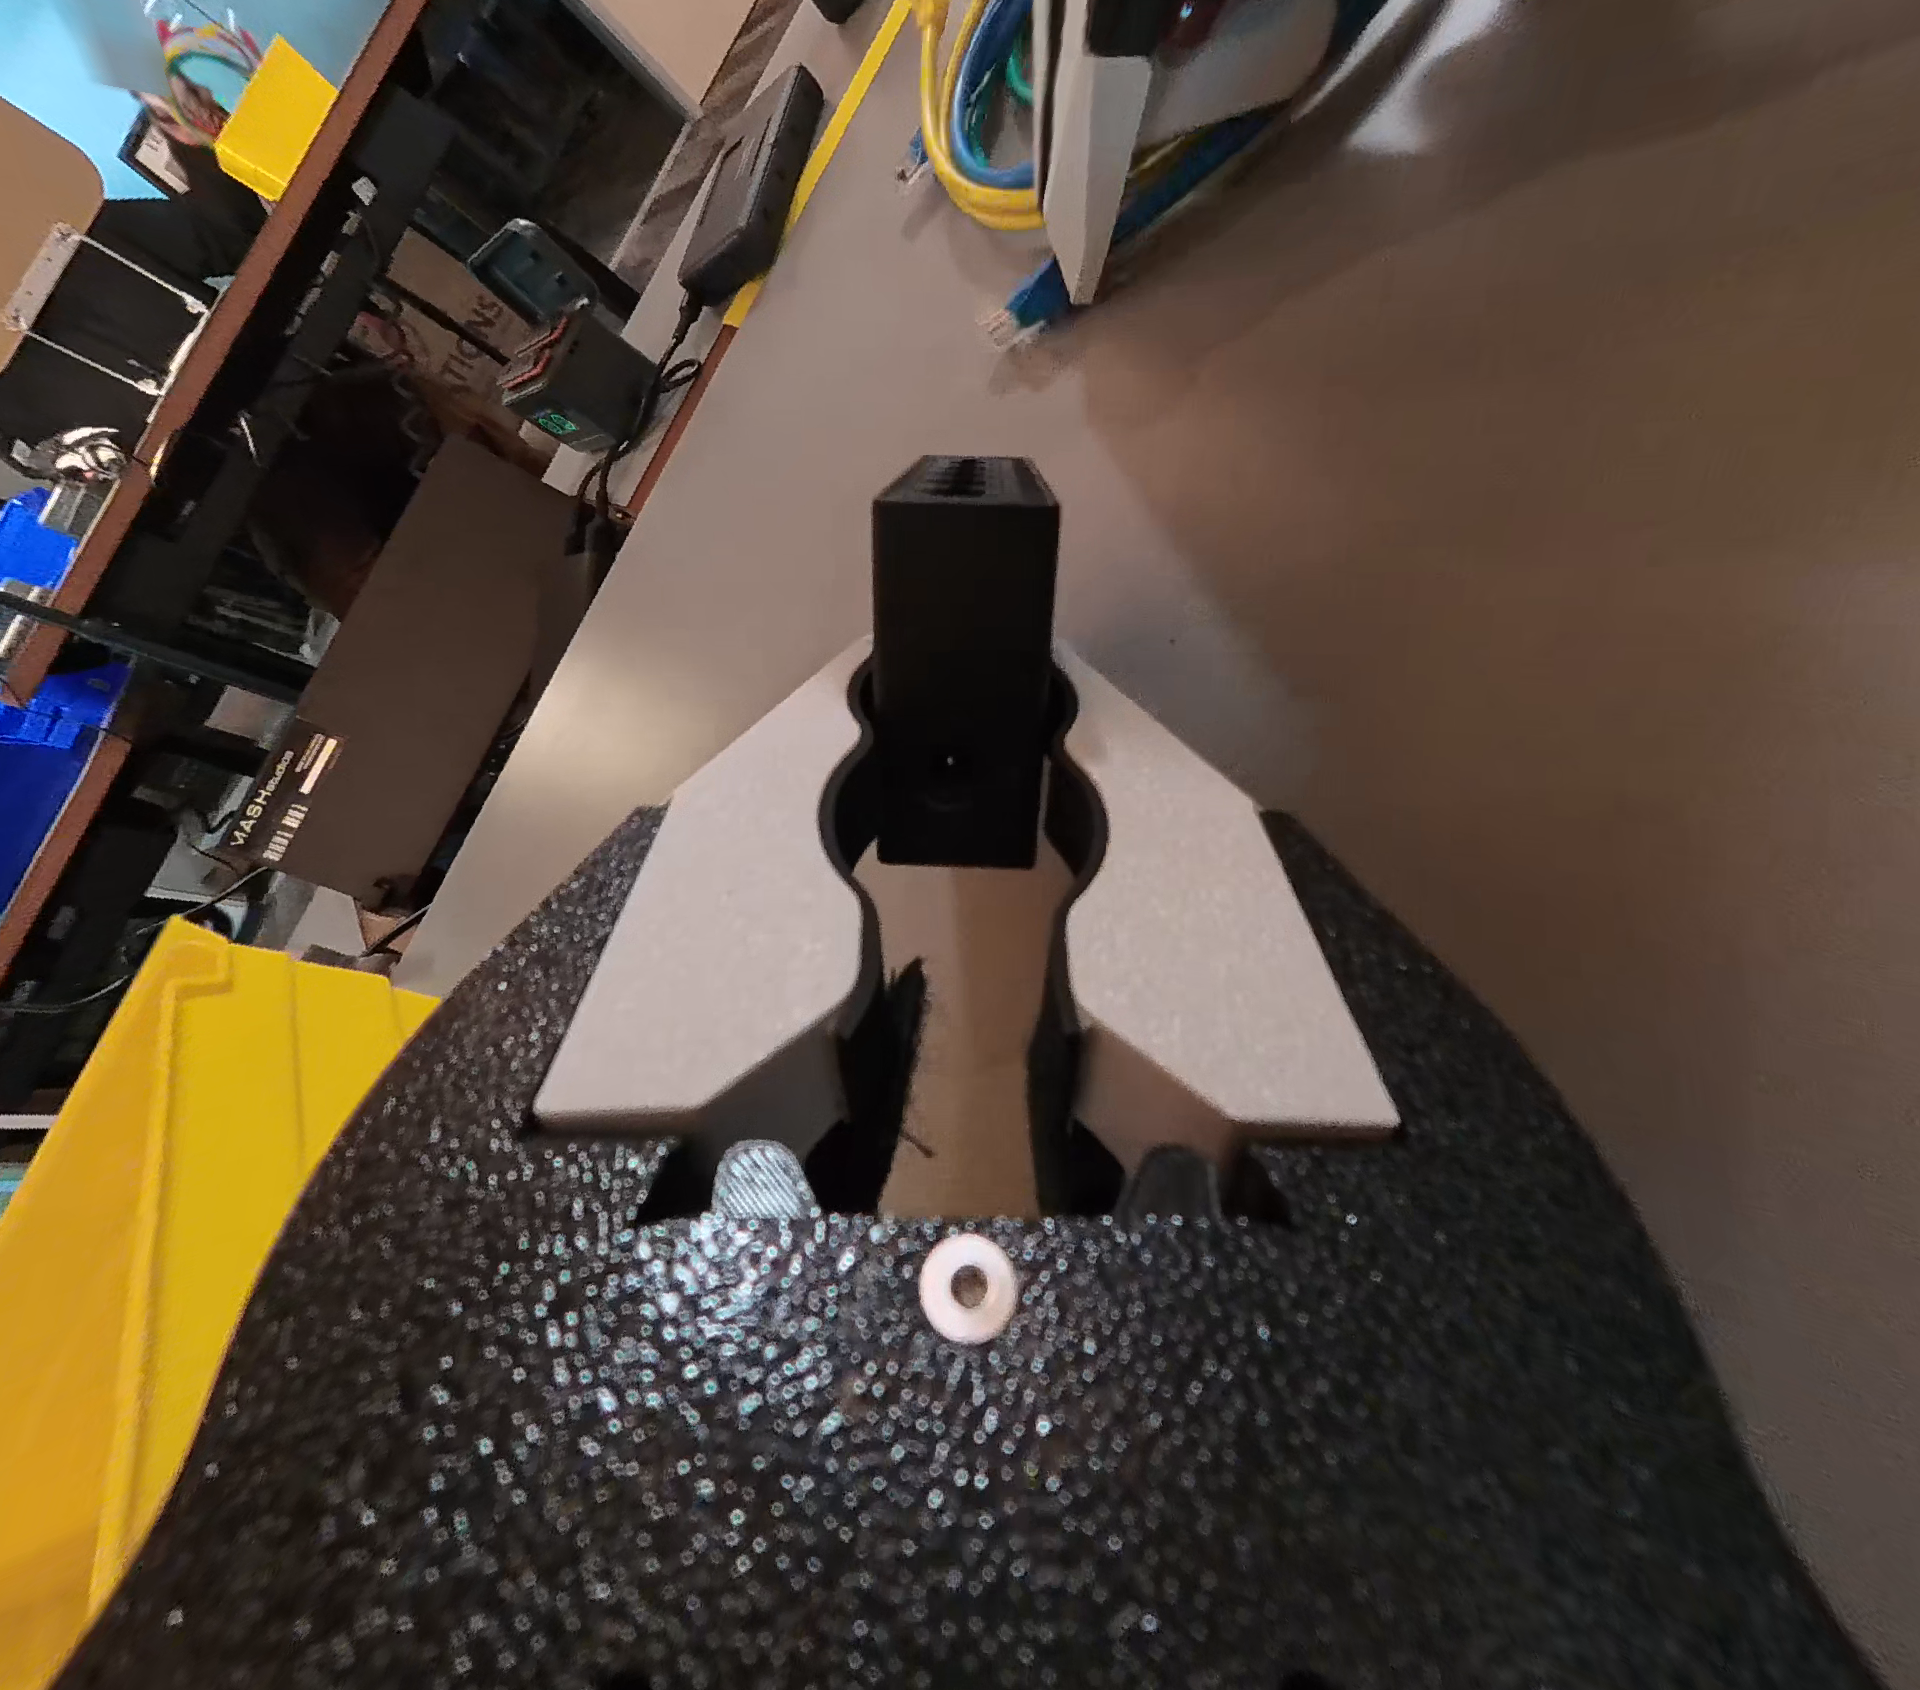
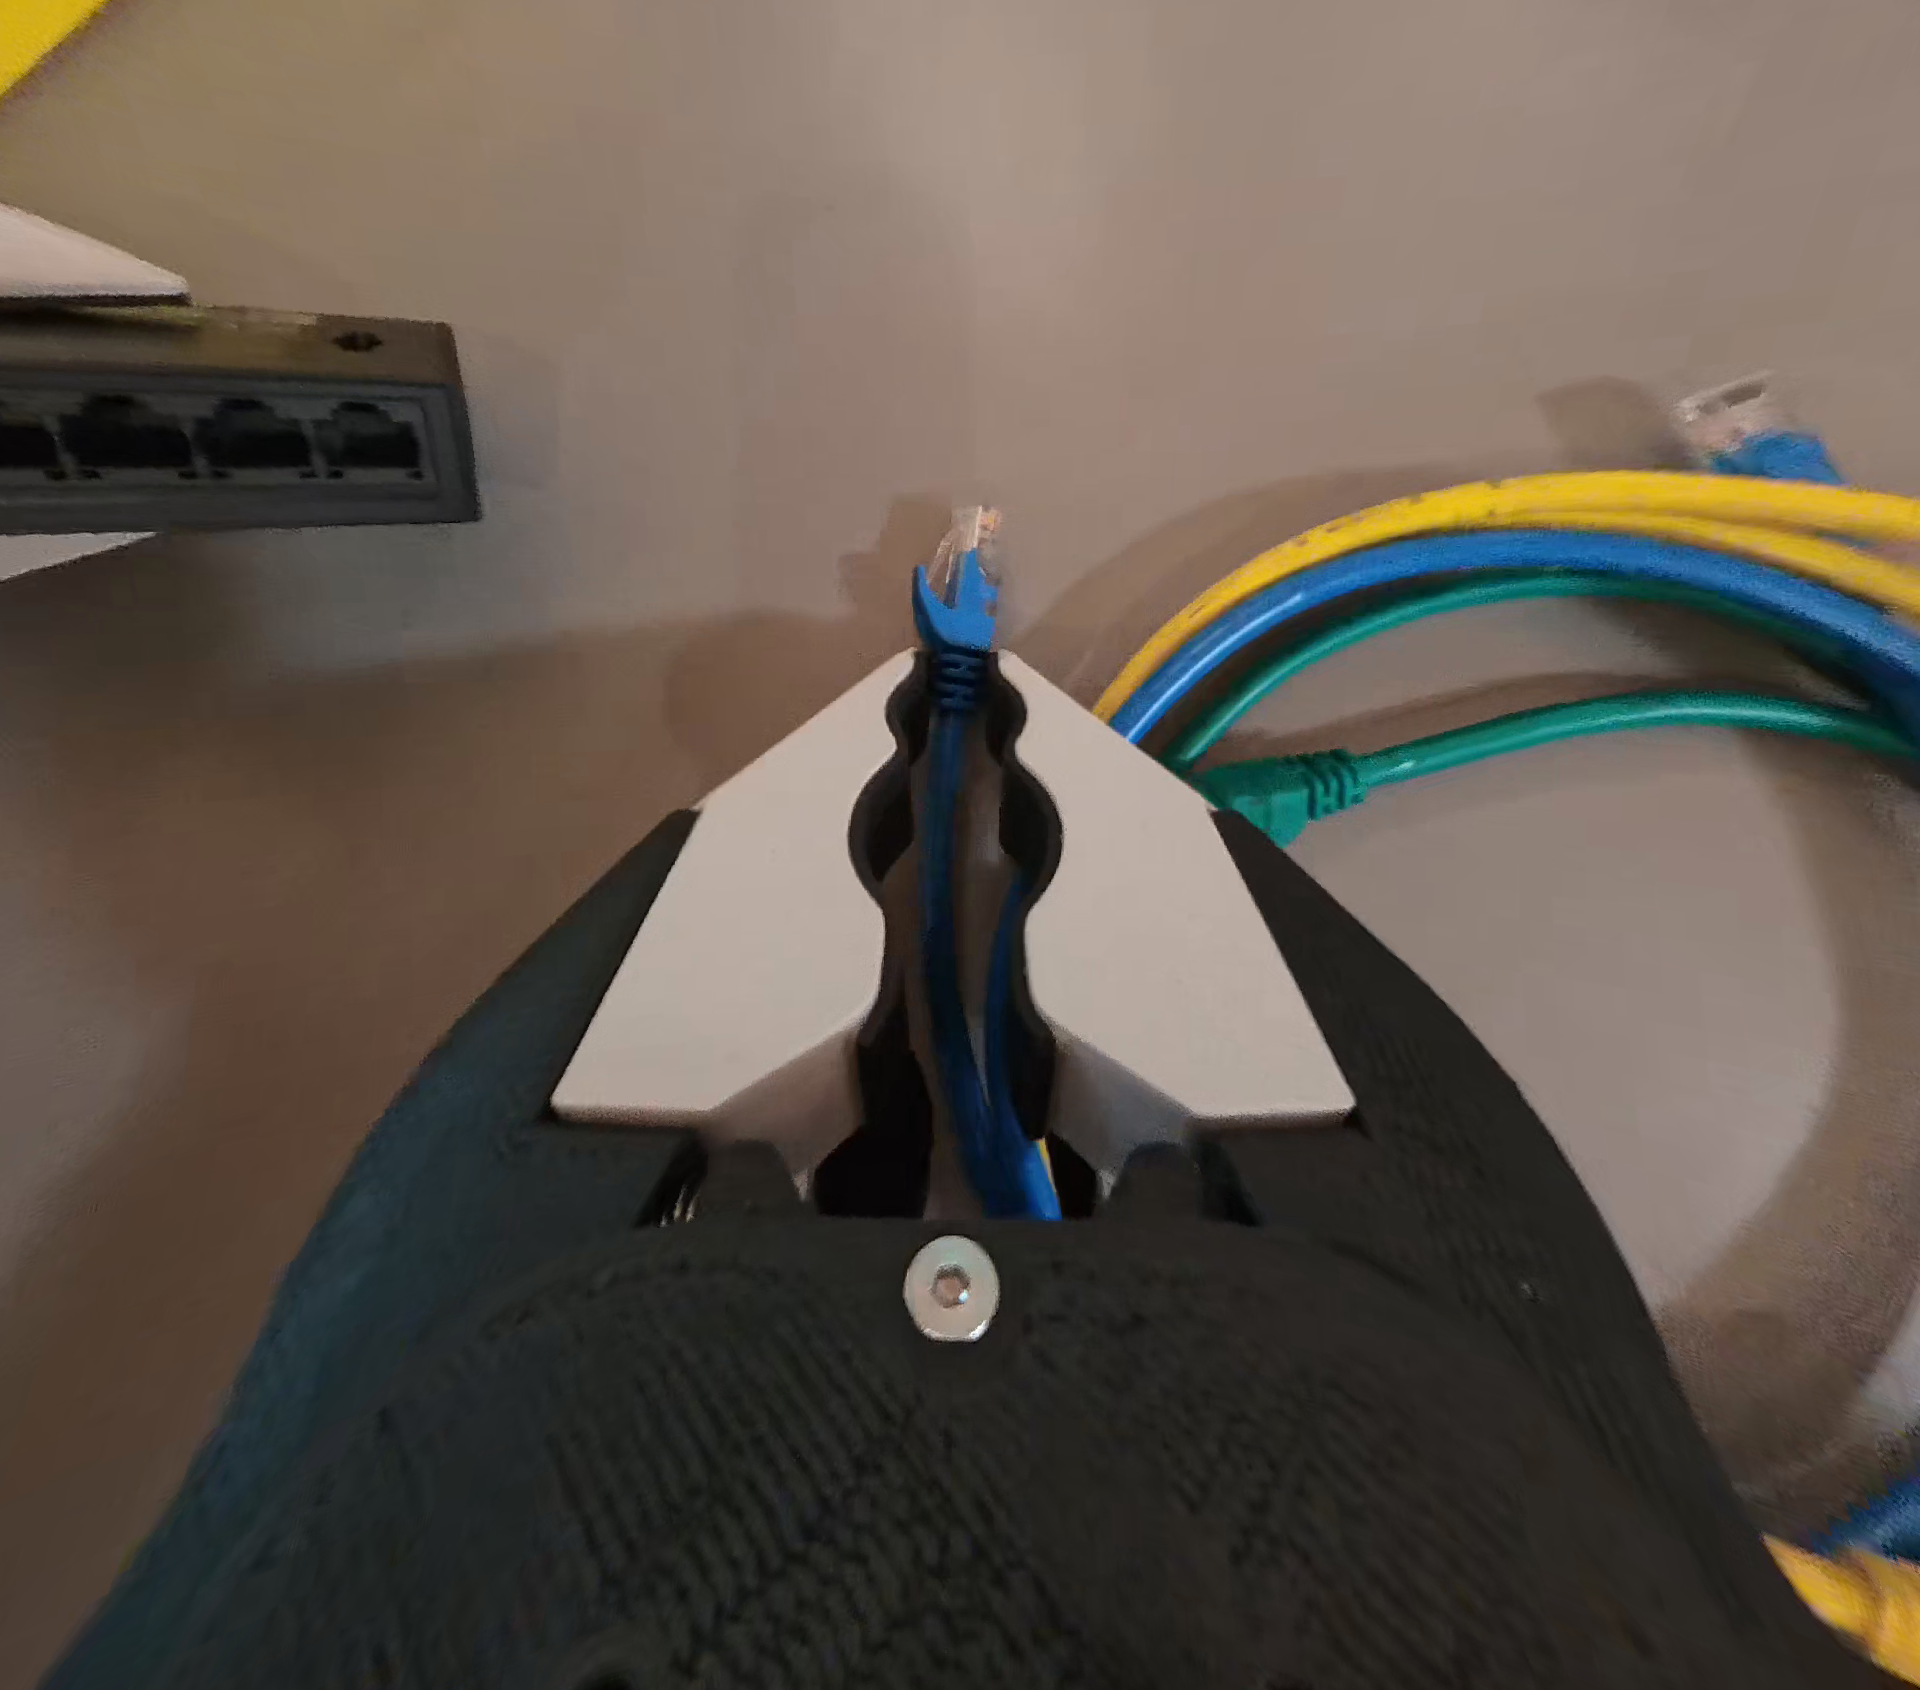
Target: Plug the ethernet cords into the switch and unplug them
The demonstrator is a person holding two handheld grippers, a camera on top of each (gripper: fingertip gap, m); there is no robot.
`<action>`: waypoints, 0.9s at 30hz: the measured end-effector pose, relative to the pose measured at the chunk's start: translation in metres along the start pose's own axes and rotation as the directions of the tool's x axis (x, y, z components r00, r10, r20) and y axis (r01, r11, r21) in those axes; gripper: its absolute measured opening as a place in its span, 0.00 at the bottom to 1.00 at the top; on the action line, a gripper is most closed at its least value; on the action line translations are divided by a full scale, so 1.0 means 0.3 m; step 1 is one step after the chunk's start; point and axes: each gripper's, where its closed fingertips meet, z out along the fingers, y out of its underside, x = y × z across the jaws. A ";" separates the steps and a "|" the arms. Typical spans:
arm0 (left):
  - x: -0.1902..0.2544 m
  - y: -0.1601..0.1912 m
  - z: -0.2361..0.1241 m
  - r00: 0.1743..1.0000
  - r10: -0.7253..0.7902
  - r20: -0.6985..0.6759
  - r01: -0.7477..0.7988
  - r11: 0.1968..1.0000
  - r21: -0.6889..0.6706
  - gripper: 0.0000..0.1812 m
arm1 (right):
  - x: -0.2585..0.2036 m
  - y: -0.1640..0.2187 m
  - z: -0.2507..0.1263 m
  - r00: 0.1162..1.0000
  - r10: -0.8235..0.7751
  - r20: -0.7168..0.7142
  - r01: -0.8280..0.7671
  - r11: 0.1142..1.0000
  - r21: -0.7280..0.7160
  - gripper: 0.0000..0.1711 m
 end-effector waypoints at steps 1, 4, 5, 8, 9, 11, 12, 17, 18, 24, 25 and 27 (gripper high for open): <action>0.000 0.001 0.001 1.000 0.008 0.002 -0.008 1.000 0.000 0.13 | -0.014 0.002 -0.004 0.999 0.022 0.030 -0.022 1.000 0.011 0.05; 0.000 0.003 0.002 1.000 0.020 0.008 -0.020 1.000 0.002 0.13 | -0.079 -0.017 -0.042 0.976 0.125 0.180 -0.141 0.987 0.077 0.04; -0.001 0.004 0.003 1.000 0.027 0.013 -0.027 1.000 0.000 0.13 | -0.103 -0.026 -0.061 0.959 0.153 0.237 -0.180 0.979 0.097 0.04; 0.001 0.002 0.004 0.999 0.042 0.021 -0.042 0.999 0.000 0.13 | -0.149 -0.036 -0.112 0.941 0.149 0.303 -0.202 0.968 0.150 0.04; 0.003 0.000 0.005 0.999 0.033 0.016 -0.033 0.999 0.004 0.13 | -0.165 -0.038 -0.126 0.945 0.125 0.303 -0.182 0.968 0.171 0.04; 0.005 -0.008 0.003 1.000 0.000 0.005 0.000 1.000 0.020 0.13 | -0.209 -0.039 -0.154 0.948 0.072 0.310 -0.140 0.969 0.204 0.04; -0.001 -0.014 0.001 1.000 -0.009 0.014 0.009 1.000 0.030 0.13 | -0.232 -0.039 -0.166 0.945 0.058 0.322 -0.133 0.968 0.215 0.04; -0.039 -0.057 -0.032 0.993 0.051 0.110 -0.061 0.994 0.094 0.13 | -0.341 -0.026 -0.214 0.855 0.122 0.505 -0.248 0.950 0.190 0.04; -0.043 -0.066 -0.038 0.989 0.069 0.127 -0.082 0.991 0.104 0.13 | -0.354 -0.024 -0.221 0.827 0.143 0.543 -0.280 0.943 0.178 0.04; -0.048 -0.120 -0.074 0.942 0.235 0.239 -0.275 0.949 0.151 0.14 | -0.415 -0.006 -0.260 0.597 0.294 0.747 -0.448 0.894 0.007 0.04; -0.044 -0.129 -0.081 0.922 0.285 0.263 -0.333 0.930 0.158 0.14 | -0.422 -0.005 -0.266 0.553 0.314 0.771 -0.469 0.883 -0.023 0.04; -0.039 -0.144 -0.091 0.884 0.357 0.303 -0.416 0.896 0.156 0.14 | -0.432 -0.004 -0.278 0.488 0.342 0.803 -0.498 0.865 -0.066 0.04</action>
